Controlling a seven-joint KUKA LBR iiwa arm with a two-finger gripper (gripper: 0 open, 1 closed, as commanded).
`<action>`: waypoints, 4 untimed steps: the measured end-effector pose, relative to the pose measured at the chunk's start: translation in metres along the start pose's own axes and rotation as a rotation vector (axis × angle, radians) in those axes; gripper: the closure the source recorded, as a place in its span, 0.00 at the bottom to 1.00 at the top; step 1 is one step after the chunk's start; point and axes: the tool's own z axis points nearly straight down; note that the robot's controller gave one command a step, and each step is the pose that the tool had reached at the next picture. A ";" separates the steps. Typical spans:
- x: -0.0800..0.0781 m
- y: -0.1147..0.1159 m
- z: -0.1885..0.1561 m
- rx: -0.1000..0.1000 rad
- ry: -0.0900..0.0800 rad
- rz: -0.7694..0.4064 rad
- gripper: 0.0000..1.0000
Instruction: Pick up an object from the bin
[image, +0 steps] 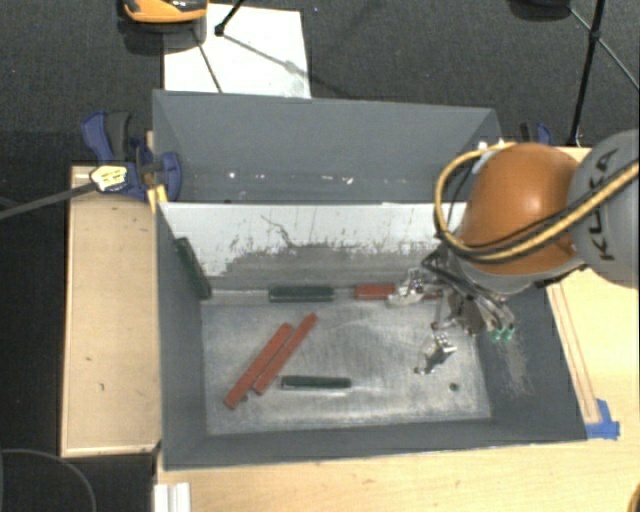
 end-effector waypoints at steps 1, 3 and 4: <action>0.015 0.014 0.039 0.005 -0.012 0.027 0.00; -0.004 0.073 0.103 0.003 -0.021 0.120 1.00; -0.004 0.073 0.103 0.003 -0.021 0.120 1.00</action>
Offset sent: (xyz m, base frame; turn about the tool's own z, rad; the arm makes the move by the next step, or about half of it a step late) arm -0.0086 0.0541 -0.0983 0.1353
